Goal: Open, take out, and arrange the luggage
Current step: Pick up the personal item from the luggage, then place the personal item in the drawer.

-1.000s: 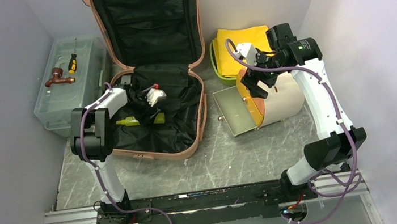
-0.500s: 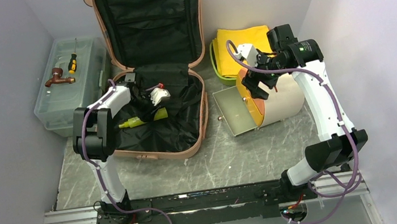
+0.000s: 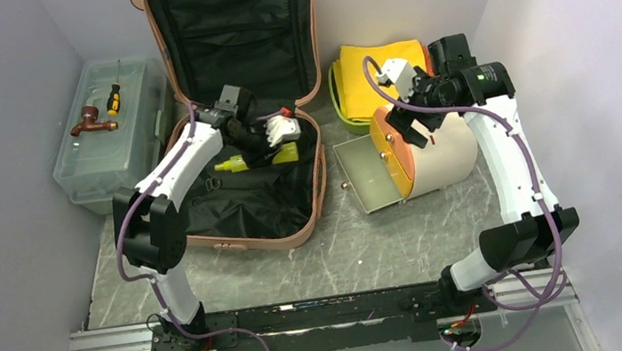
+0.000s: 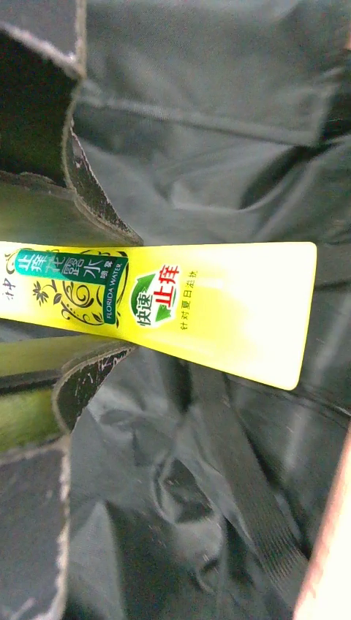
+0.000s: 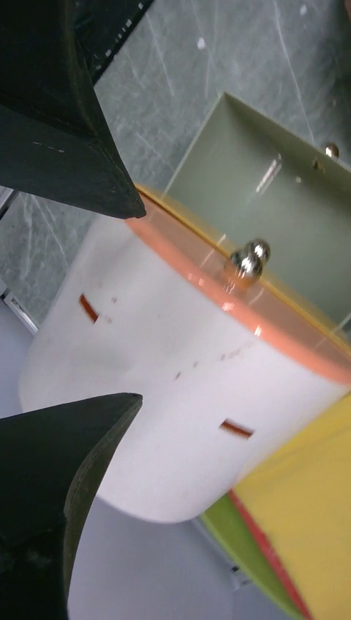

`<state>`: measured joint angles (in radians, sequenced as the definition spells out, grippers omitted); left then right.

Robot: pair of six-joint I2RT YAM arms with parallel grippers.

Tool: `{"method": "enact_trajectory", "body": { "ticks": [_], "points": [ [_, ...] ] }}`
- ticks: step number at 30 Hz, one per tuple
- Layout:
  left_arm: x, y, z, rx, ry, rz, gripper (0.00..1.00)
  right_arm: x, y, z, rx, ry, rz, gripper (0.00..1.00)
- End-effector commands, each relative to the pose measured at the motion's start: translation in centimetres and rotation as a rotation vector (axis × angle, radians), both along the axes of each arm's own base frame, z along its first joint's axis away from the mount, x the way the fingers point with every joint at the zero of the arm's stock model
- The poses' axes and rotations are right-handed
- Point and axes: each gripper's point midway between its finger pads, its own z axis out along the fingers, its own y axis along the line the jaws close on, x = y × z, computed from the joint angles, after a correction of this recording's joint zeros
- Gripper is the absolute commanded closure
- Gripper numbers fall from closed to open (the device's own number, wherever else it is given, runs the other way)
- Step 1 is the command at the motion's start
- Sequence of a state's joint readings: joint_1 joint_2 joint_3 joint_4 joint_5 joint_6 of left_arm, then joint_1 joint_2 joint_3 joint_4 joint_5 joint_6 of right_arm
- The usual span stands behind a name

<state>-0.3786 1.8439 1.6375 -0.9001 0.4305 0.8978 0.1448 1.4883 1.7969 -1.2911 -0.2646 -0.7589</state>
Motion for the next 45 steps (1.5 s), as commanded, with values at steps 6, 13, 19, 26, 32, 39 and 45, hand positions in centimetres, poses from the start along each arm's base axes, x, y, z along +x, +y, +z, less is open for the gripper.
{"method": "enact_trajectory", "body": {
  "ticks": [6,13,19,26,32,39,45],
  "points": [
    [-0.8,-9.2,8.2,-0.148,-0.263,-0.221,0.87,3.3,-7.3,6.9,-0.012,-0.335,-0.333,0.06],
    [-2.9,-17.6,9.4,-0.37,-0.335,-0.386,0.88,1.8,-8.7,7.0,-0.028,-0.347,-0.374,0.05],
    [-6.3,-23.2,7.7,-0.478,-0.35,-0.56,0.89,0.8,-9.2,6.8,-0.035,-0.343,-0.402,0.04],
    [-8.6,-27.3,7.0,-0.547,-0.422,-0.703,0.91,-0.5,-9.6,6.9,-0.028,-0.344,-0.431,0.04],
    [-7.9,-26.3,5.5,-0.364,-0.353,-0.657,0.9,-1.6,-10.1,6.6,-0.027,-0.345,-0.452,0.04],
    [-7.1,-24.0,2.9,-0.142,-0.32,-0.6,0.91,-1.2,-10.2,6.6,-0.007,-0.345,-0.458,0.04],
    [-5.8,-22.5,2.0,0.007,-0.26,-0.513,0.93,-0.3,-10.3,7.1,-0.01,-0.359,-0.448,0.04]
  ]
}}
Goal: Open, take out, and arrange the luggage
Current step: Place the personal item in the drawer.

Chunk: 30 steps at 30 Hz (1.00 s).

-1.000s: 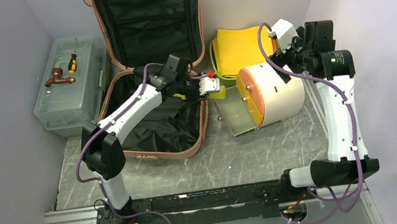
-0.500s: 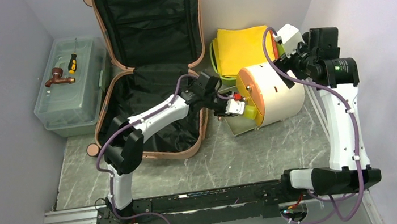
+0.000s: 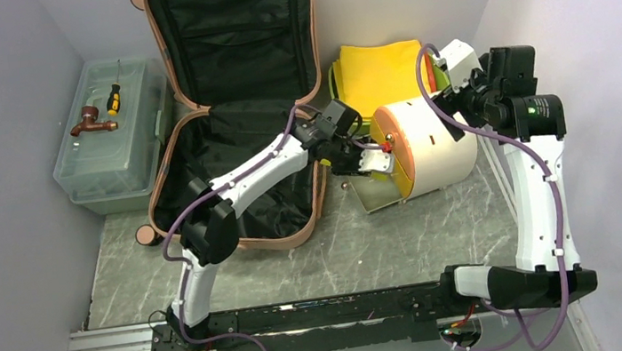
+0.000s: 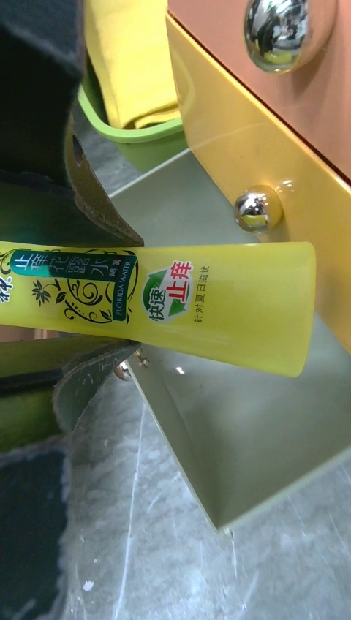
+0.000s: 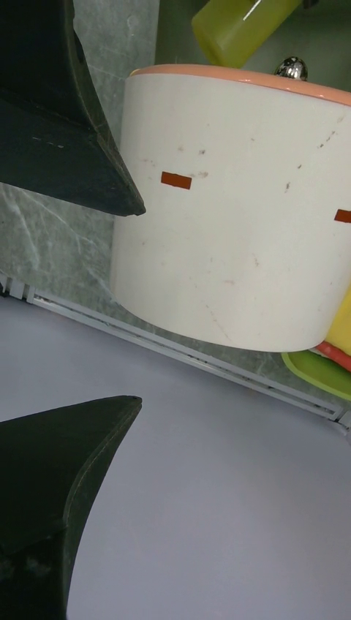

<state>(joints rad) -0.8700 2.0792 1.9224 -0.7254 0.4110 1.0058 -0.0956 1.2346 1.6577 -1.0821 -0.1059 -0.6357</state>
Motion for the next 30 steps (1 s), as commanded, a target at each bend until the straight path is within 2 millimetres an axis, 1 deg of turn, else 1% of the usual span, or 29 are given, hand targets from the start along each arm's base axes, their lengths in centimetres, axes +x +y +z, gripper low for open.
{"method": "enact_trajectory", "body": {
  "ticks": [1,4,7,9,11,15,17,21,22,24,26,30],
  "points": [
    [0.8,1.4,-0.1,0.109,-0.019,0.071,0.93,1.3,-0.2,1.6,0.005,-0.057,-0.009,0.05],
    [0.7,1.0,-1.7,0.152,-0.058,0.062,0.95,1.7,0.0,1.6,0.014,-0.057,-0.001,0.05],
    [0.8,1.4,-3.6,0.212,-0.085,0.058,0.97,2.0,0.1,1.5,0.013,-0.056,0.007,0.05],
    [1.1,1.7,-4.5,0.24,-0.088,0.076,0.98,2.0,0.0,1.5,0.006,-0.059,0.009,0.05],
    [1.4,1.5,-4.8,0.241,-0.092,0.096,0.98,1.9,-0.1,1.3,-0.003,-0.061,0.014,0.05],
    [2.7,-0.1,-4.6,0.204,-0.131,0.149,0.97,1.5,-0.3,0.7,-0.029,-0.057,0.022,0.04],
    [2.8,-0.6,-4.7,0.197,-0.142,0.157,0.94,1.2,-0.5,0.5,-0.048,-0.057,0.024,0.04],
    [2.7,-1.1,-5.2,0.195,-0.14,0.164,0.73,0.7,-0.8,0.3,-0.078,-0.063,0.022,0.04],
    [2.8,-1.2,-5.3,0.193,-0.141,0.168,0.64,0.6,-0.9,0.2,-0.082,-0.064,0.022,0.04],
    [2.9,-1.2,-5.5,0.193,-0.147,0.172,0.55,0.4,-0.9,0.1,-0.086,-0.064,0.021,0.04],
    [3.2,-1.3,-5.5,0.188,-0.16,0.185,0.43,0.2,-0.9,0.0,-0.085,-0.065,0.02,0.04],
    [4.0,-1.3,-4.9,0.171,-0.191,0.221,0.22,0.2,-0.8,-0.1,-0.076,-0.066,0.019,0.04]
  ]
}}
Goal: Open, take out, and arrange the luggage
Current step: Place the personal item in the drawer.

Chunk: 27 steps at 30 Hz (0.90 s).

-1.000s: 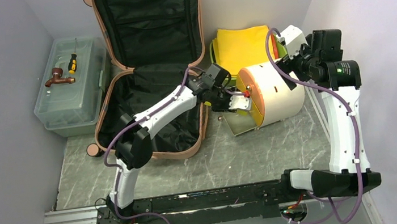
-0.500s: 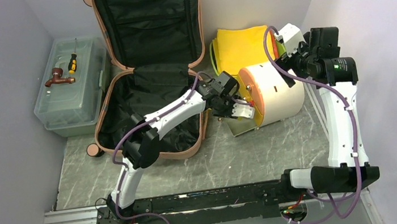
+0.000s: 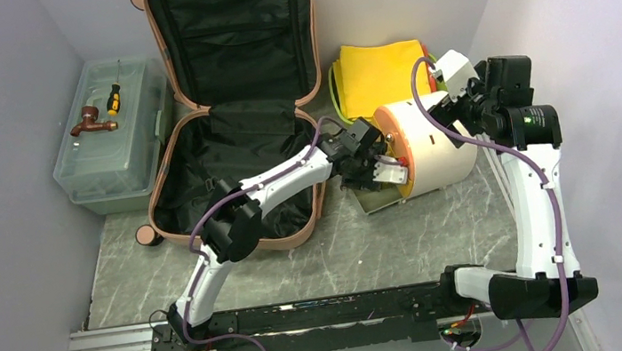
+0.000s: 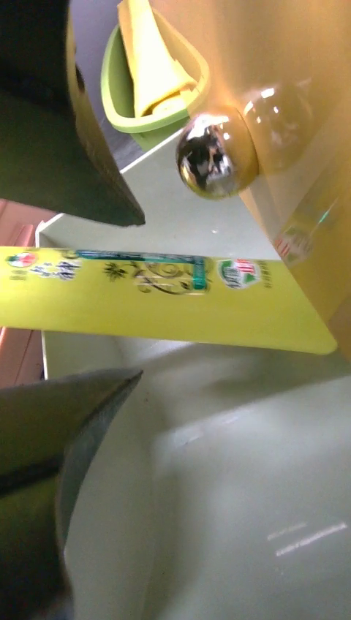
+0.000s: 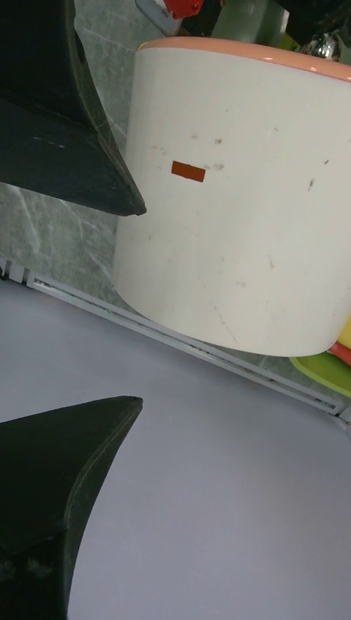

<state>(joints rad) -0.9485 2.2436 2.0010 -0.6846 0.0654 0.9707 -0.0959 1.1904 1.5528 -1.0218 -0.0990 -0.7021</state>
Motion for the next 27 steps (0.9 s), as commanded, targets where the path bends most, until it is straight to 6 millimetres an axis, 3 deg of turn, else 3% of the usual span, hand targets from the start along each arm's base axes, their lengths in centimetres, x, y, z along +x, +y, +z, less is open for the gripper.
{"method": "enact_trajectory", "body": {
  "ticks": [1,5,10,16,22,25,27],
  "points": [
    [1.3,-0.3,0.8,-0.034,-0.048,0.066,0.17,0.3,-0.4,1.5,-0.016,-0.066,-0.013,0.04],
    [2.5,-0.7,2.4,-0.08,-0.106,0.112,0.01,0.5,-0.4,1.9,-0.012,-0.072,-0.015,0.04],
    [4.2,-1.1,6.1,-0.166,-0.168,0.183,0.0,0.9,-0.2,2.3,-0.005,-0.073,-0.009,0.04],
    [4.8,-0.7,11.0,-0.279,-0.171,0.242,0.01,1.8,-0.1,2.7,0.003,-0.077,-0.001,0.04],
    [5.8,2.1,14.5,-0.337,-0.219,0.315,0.0,2.5,0.4,3.0,0.032,-0.073,0.013,0.04],
    [7.5,4.4,14.4,-0.317,-0.269,0.38,0.01,2.8,0.5,3.3,0.044,-0.078,0.016,0.04],
    [9.2,6.2,13.3,-0.282,-0.295,0.44,0.04,3.0,0.6,3.3,0.05,-0.076,0.018,0.04]
  ]
}}
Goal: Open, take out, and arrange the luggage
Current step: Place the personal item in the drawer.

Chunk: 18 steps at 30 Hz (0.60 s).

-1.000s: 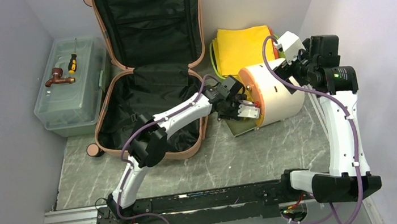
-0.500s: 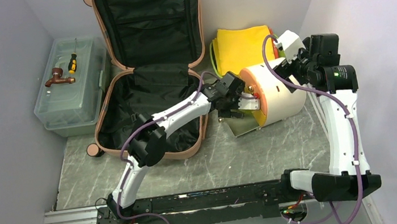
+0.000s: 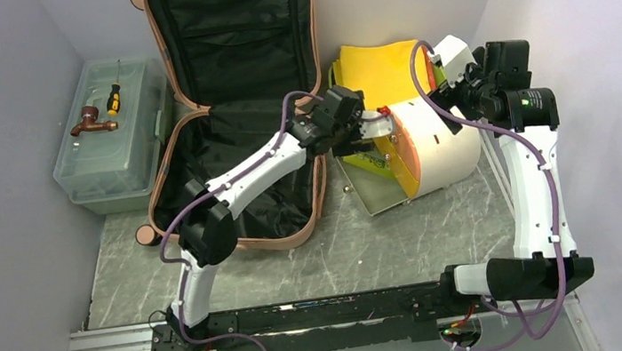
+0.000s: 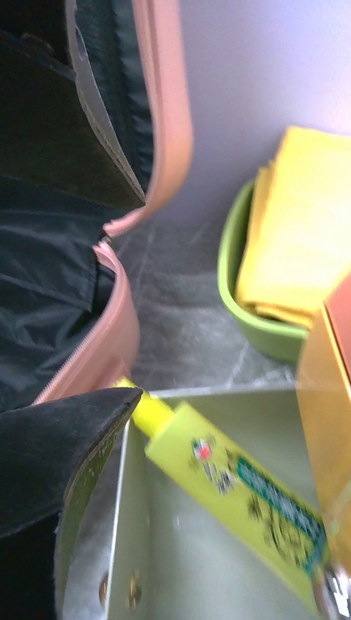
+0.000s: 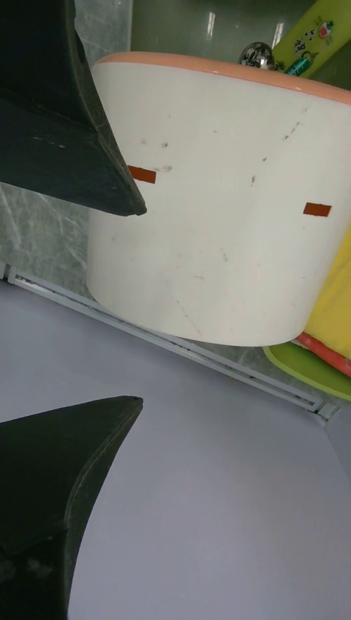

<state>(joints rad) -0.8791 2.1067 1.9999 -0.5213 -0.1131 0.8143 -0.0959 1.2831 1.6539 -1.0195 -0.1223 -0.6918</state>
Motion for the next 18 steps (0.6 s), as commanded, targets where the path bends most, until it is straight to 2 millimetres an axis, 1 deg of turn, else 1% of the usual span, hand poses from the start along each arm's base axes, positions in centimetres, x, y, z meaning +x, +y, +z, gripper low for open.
{"method": "enact_trajectory", "body": {
  "ticks": [1,3,5,8,12,15,18],
  "points": [
    [3.7,4.1,2.4,-0.033,-0.095,0.169,0.07,0.6,0.4,2.2,0.031,-0.064,0.006,0.04],
    [5.1,5.5,1.3,-0.017,-0.089,0.224,0.14,0.7,0.5,2.2,0.034,-0.063,0.007,0.04],
    [6.0,6.4,0.1,-0.008,-0.071,0.254,0.22,0.8,0.6,2.4,0.038,-0.063,0.01,0.04],
    [6.3,6.6,-1.6,-0.009,-0.022,0.264,0.37,0.9,0.6,2.7,0.04,-0.067,0.011,0.04],
    [5.1,5.8,-3.6,-0.02,0.069,0.225,0.56,0.9,0.7,2.9,0.043,-0.063,0.011,0.04],
    [3.6,4.9,-4.1,-0.043,0.145,0.175,0.7,0.8,0.5,3.0,0.037,-0.064,0.007,0.04],
    [2.5,4.3,-4.7,-0.052,0.185,0.13,0.82,0.8,0.5,3.0,0.033,-0.065,0.005,0.04]
  ]
}}
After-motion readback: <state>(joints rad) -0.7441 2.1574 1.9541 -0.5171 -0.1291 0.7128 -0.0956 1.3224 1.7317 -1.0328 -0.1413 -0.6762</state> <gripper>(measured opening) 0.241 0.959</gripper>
